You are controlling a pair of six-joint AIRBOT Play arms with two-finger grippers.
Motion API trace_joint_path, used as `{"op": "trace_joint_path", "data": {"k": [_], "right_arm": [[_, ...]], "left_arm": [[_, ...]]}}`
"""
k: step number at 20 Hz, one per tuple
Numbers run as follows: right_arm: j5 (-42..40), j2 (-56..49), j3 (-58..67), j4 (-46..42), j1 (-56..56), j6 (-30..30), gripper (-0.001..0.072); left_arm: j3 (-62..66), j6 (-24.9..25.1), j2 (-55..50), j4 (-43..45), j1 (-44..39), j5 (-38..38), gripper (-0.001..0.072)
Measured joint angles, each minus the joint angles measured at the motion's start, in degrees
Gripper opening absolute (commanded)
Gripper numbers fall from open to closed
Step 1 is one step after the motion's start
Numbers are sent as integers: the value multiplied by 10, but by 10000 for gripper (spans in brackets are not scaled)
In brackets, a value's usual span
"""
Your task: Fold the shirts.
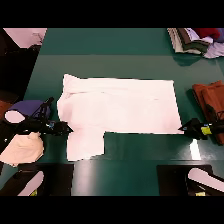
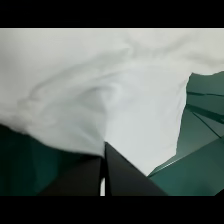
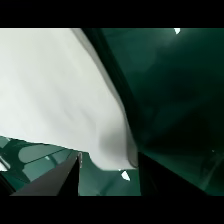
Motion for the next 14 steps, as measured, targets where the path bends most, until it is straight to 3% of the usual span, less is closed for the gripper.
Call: {"op": "trace_joint_path", "data": {"k": [3, 5, 8, 14], "right_arm": [[-24, -16, -4, 13, 20, -5, 73], [-32, -12, -6, 12, 31, -6, 15], [-28, 28, -7, 5, 37, -7, 14], [69, 189, -7, -71, 14, 2, 14]], "left_arm": [[1, 0, 0, 0, 0, 0, 21], [4, 0, 0, 3, 0, -9, 20], [19, -4, 1, 19, 0, -42, 19], [31, -35, 58, 36, 0, -113, 20]]}}
